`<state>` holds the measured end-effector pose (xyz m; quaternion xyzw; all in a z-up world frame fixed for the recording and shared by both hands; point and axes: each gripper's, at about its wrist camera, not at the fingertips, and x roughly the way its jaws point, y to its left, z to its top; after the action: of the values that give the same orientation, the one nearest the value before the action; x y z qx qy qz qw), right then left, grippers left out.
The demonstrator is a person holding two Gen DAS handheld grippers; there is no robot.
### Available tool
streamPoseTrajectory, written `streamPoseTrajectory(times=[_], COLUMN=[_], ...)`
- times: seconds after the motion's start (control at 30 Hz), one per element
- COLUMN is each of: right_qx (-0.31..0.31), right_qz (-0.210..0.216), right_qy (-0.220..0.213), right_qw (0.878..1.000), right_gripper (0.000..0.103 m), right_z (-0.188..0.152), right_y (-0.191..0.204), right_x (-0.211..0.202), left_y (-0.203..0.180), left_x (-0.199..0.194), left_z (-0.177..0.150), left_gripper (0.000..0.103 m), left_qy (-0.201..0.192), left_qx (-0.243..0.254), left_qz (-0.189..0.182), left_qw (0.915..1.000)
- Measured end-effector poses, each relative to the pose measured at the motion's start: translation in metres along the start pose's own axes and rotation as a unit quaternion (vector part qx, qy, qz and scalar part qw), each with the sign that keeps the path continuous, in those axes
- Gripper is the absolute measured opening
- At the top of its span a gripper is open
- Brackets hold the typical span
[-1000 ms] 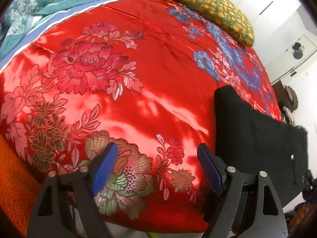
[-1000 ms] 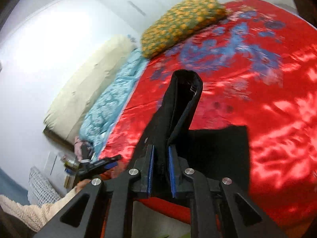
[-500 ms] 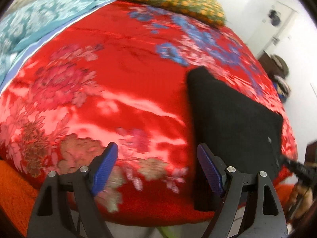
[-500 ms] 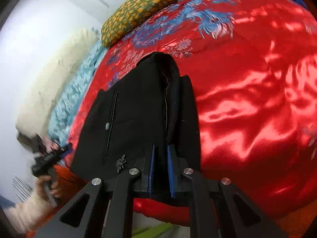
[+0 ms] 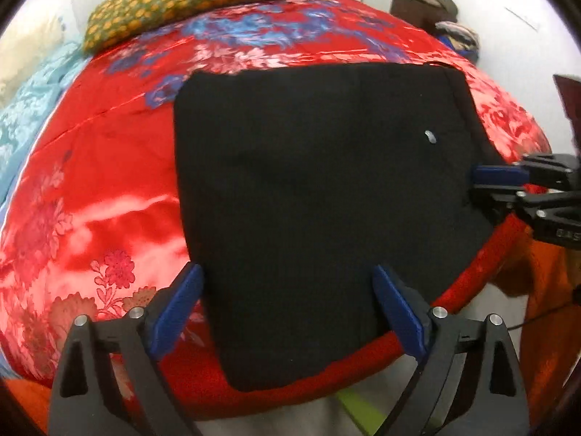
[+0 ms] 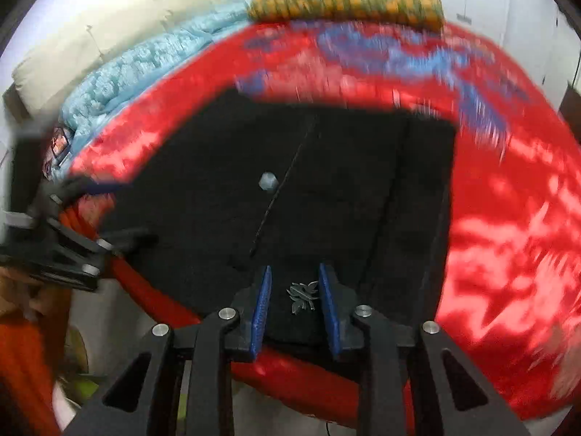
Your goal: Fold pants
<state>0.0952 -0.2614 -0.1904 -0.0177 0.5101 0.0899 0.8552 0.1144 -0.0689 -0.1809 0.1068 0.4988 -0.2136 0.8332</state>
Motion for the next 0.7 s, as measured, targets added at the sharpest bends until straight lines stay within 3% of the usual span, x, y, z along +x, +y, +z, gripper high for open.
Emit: streamPoseTrajectory(times=[0.07, 0.13, 0.23, 0.37, 0.43, 0.5, 0.6, 0.7], right_qx=[0.019, 0.035, 0.024, 0.004, 0.013, 0.054, 0.085, 0.059], right_qz=[0.010, 0.022, 0.021, 0.013, -0.001, -0.005, 0.005, 0.004], right_qy=[-0.009, -0.030, -0.052, -0.061, -0.033, 0.006, -0.025, -0.065], right_qw=[1.000, 0.999, 0.998, 0.998, 0.999, 0.998, 0.996, 0.996], right_gripper=[0.026, 0.029, 0.030, 0.030, 0.031, 0.031, 0.030, 0.031], right_z=[0.006, 0.022, 0.063, 0.117, 0.126, 0.120, 0.116, 0.109], right_y=[-0.005, -0.009, -0.014, -0.019, -0.029, -0.050, -0.057, -0.038], right_x=[-0.010, -0.027, -0.041, -0.027, 0.005, 0.036, 0.020, -0.024], left_y=[0.010, 0.028, 0.044, 0.059, 0.058, 0.058, 0.052, 0.035], left_x=[-0.011, -0.024, -0.018, 0.029, 0.058, 0.072, 0.038, -0.004], left_z=[0.007, 0.030, 0.072, 0.116, 0.115, 0.106, 0.096, 0.079], left_gripper=[0.094, 0.094, 0.094, 0.094, 0.094, 0.094, 0.092, 0.094], left_qy=[0.004, -0.018, -0.028, 0.008, 0.044, 0.067, 0.039, 0.014], left_qx=[-0.015, -0.045, -0.072, -0.098, -0.104, -0.114, -0.108, -0.076], left_qz=[-0.026, -0.048, -0.034, 0.003, 0.023, 0.015, 0.005, -0.010], left_qw=[0.9995, 0.9977, 0.9965, 0.9952, 0.9933, 0.9911, 0.9933, 0.9969])
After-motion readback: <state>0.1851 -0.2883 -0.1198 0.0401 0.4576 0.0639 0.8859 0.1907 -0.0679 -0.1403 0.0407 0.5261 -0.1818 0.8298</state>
